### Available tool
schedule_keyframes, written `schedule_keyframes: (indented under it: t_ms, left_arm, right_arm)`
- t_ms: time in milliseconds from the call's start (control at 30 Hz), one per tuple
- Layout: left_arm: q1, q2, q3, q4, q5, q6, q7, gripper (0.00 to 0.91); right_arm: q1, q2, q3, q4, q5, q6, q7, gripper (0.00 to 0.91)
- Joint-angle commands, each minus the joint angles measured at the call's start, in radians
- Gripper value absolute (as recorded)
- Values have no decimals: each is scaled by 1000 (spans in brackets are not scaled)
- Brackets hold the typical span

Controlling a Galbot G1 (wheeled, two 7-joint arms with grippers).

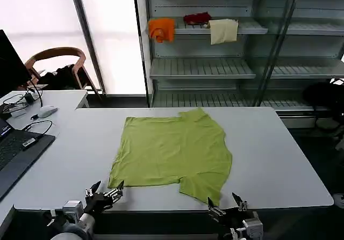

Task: Fold and organize the clothes.

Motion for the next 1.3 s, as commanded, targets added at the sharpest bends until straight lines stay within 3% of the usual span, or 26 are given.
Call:
schedule_keyframes:
  t_ms: [33,133,167,200,233,367,467,567,633,1300]
  left_arm:
    - [-45,-3,7,66,-11,0,8,675]
    - [-45,-5,9,72,-8,-5,11,564]
    - [-44,-6,10,73,-8,-5,12,534]
    - [-44,-6,10,73,-7,-6,13,504]
    - [-43,-6,11,76,-7,-6,14,413]
    - [-37,-8,13,80,-5,-11,16,322]
    - [-31,-9,14,81,-1,-12,19,272]
    - [-26,-10,16,83,-1,-13,23,81]
    - [-22,-9,18,86,3,-17,28,30]
    - [-41,-6,17,22,5,-66,36,0]
  right_arm:
    - [41,9,-27,-22,-1,-7,4,554]
    - [54,18,-40,-31,-2,-6,9,353]
    - [59,20,-43,-35,-2,-6,9,242]
    - [62,21,-45,-38,-2,-6,9,202]
    - [68,22,-48,-44,-4,-6,10,121]
    - [80,22,-57,-56,-3,-5,7,0]
    - [81,20,-60,-58,-2,-5,1,0]
    - [79,18,-62,-59,-2,-5,-4,0]
    - [79,17,-63,-60,-2,-3,-7,0]
    - [90,2,-39,-31,-48,39,-39,0]
